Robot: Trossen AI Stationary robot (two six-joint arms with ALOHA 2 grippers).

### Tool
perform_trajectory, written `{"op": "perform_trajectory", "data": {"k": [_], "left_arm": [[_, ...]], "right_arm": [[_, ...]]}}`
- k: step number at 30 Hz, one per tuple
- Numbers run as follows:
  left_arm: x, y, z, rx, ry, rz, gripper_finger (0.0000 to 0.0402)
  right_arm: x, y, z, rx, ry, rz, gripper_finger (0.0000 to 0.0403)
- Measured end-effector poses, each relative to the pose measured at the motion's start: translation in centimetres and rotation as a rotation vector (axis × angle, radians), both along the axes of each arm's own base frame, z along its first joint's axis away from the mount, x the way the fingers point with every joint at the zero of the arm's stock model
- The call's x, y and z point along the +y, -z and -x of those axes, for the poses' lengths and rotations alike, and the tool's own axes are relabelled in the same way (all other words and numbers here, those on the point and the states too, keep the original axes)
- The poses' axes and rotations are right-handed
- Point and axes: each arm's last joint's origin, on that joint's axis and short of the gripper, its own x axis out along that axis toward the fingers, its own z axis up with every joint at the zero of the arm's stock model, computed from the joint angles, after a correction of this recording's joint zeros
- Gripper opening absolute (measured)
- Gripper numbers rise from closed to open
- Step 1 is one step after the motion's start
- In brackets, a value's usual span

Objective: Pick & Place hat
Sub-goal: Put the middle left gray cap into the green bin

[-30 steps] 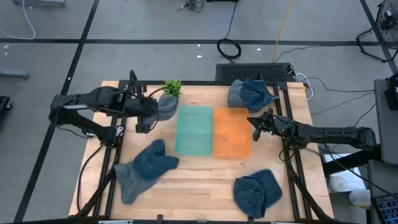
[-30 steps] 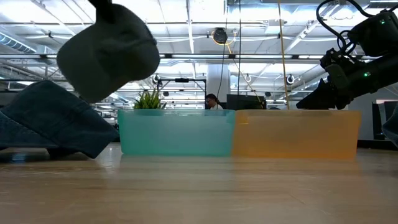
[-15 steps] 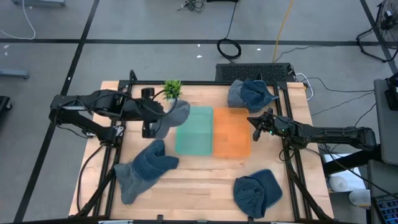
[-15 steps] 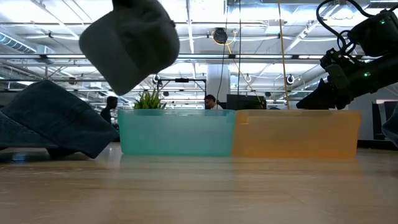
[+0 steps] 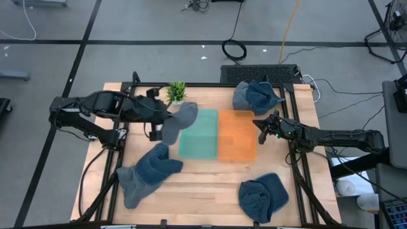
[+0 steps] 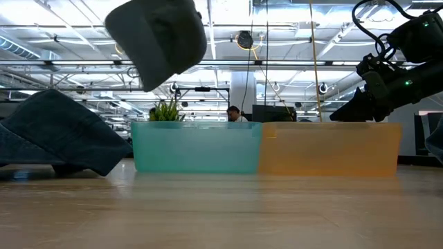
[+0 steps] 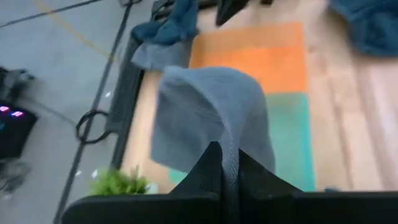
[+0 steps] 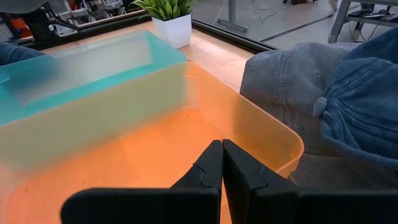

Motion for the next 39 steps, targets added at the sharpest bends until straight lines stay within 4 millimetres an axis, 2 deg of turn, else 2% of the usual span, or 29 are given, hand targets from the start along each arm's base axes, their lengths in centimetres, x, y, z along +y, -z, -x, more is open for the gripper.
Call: {"op": "perform_trajectory", "data": {"k": [9,16,21,24,30,35,39], "left_arm": [[0.2,-1.6,-0.6,-0.181,0.033,0.035,0.0004],[0.1,-2.9,-1.2,-0.326,0.054,0.014,0.0004],[0.1,-3.3,-1.2,-0.355,0.071,-0.014,0.0004],[0.2,-3.3,-1.2,-0.355,0.074,-0.018,0.0004],[0.1,-3.3,-1.2,-0.351,0.080,-0.027,0.0004],[0.1,-3.3,-1.2,-0.350,0.090,-0.039,0.0004],[0.1,-3.8,-1.4,-0.395,0.114,-0.082,0.0004]], "right_arm": [[0.0,-0.8,-0.2,-0.076,-0.007,0.037,0.0000],[-0.1,-1.1,-0.3,-0.165,0.027,-0.063,0.0000],[0.0,-1.8,-0.5,-0.250,-0.007,-0.071,0.0013],[0.3,-2.9,-0.7,-0.353,-0.113,-0.055,0.0047],[0.5,-4.7,-0.7,-0.545,-0.185,-0.035,0.0153],[0.7,-5.3,-0.6,-0.601,-0.260,-0.035,0.0233],[0.8,-5.3,-0.6,-0.614,-0.294,-0.065,0.0275]]}}
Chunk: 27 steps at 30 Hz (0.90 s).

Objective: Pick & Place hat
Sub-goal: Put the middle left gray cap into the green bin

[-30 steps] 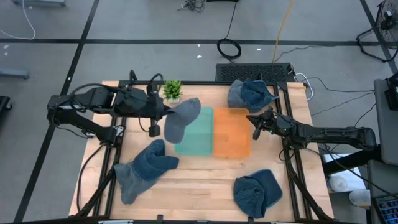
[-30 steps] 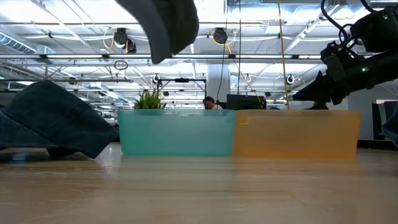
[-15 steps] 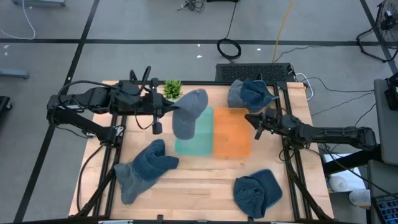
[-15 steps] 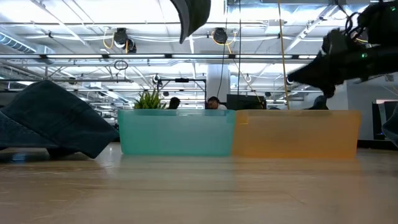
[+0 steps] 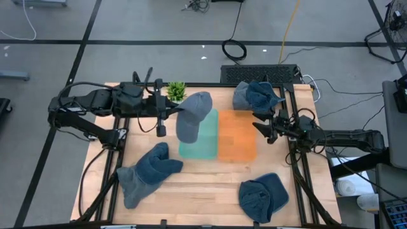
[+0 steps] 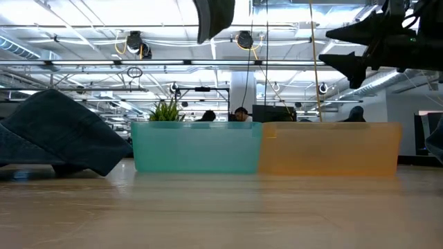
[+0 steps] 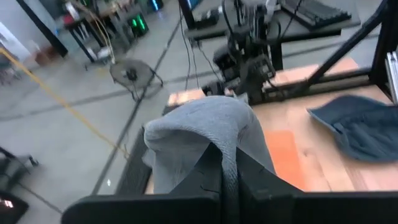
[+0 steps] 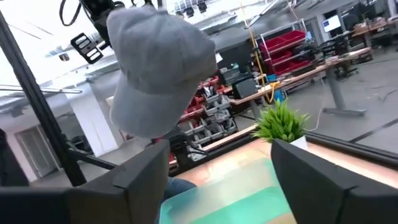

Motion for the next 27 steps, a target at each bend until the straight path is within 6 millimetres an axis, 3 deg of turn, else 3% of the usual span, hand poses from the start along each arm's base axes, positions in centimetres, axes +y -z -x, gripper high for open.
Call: {"op": "perform_trajectory", "data": {"k": [6,13,20,27], "left_arm": [[-0.1,-0.9,-0.3,-0.080,0.056,-0.072,0.0004],[-0.2,-1.7,-0.5,-0.145,0.099,-0.174,0.0004],[-0.5,-2.4,-0.7,-0.219,0.212,-0.273,0.0004],[-0.3,-2.4,-2.2,-0.275,0.226,-0.342,0.0004]], "right_arm": [[0.1,-0.4,0.1,-0.057,-0.027,-0.035,0.0298],[0.1,-1.4,0.4,-0.174,-0.058,-0.100,0.0292],[0.2,-1.4,0.3,-0.177,-0.109,-0.126,0.0288],[0.4,-1.8,-0.1,-0.212,-0.203,-0.099,0.0286]]}}
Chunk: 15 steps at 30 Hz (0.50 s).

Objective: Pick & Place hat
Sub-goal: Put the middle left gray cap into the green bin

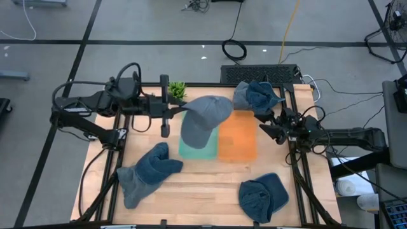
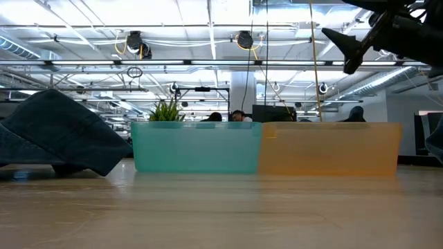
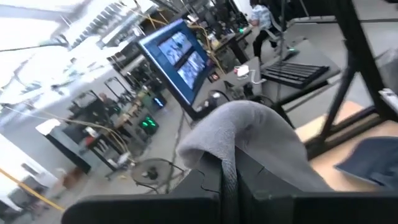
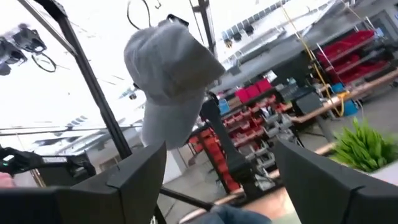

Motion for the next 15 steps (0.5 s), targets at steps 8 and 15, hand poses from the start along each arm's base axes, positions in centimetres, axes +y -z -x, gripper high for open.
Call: {"op": "perform_trajectory", "data": {"k": [8,15], "left_arm": [[0.9,0.2,-2.0,-0.065,0.000,-0.061,0.0004],[1.7,-0.1,-3.1,-0.158,0.085,-0.046,0.0003]], "right_arm": [[-0.2,-0.3,-1.7,0.081,-0.014,0.022,0.0286],[-0.6,-1.3,-3.5,0.080,0.011,0.084,0.0287]]}}
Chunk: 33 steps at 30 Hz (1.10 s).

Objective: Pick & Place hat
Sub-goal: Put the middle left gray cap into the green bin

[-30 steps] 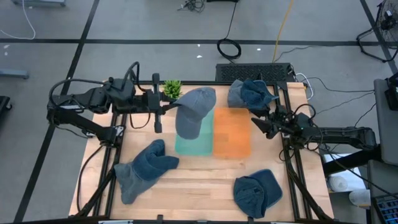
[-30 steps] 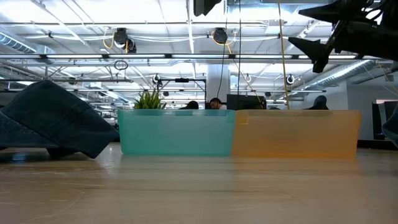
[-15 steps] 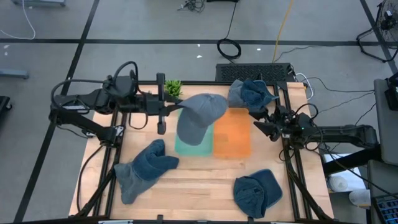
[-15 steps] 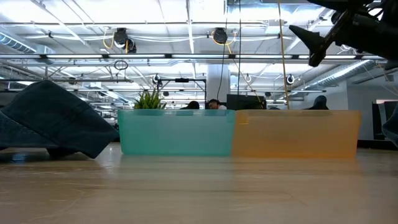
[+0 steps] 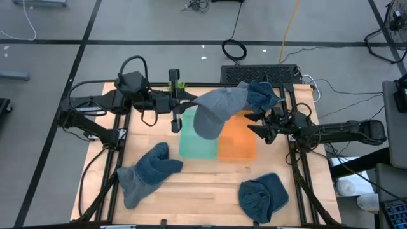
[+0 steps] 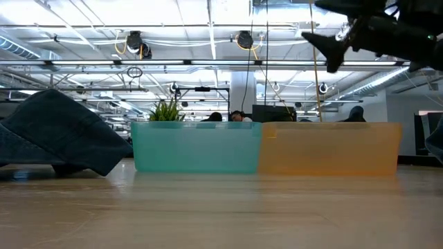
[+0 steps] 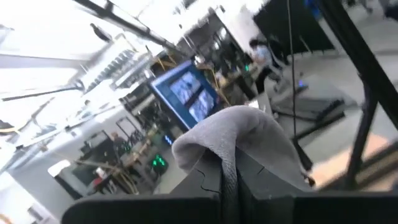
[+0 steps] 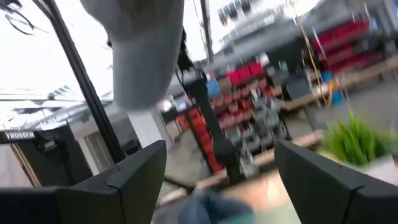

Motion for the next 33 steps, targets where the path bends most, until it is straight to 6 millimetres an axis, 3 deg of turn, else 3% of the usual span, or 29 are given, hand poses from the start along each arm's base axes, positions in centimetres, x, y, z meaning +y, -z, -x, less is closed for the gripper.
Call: {"op": "perform_trajectory", "data": {"k": [7,18,33], "left_arm": [[0.3,0.2,-0.9,-0.027,0.052,0.020,0.0003],[0.4,0.6,-2.1,-0.060,0.079,0.023,0.0003],[0.4,0.4,-2.1,-0.081,0.079,0.028,0.0003]], "right_arm": [[-0.1,-1.6,-1.9,-0.072,-0.071,0.102,0.0288],[-0.2,-4.2,-6.5,-0.074,-0.203,0.182,0.0288],[2.2,-7.3,-10.1,-0.178,-0.314,0.359,0.0288]]}}
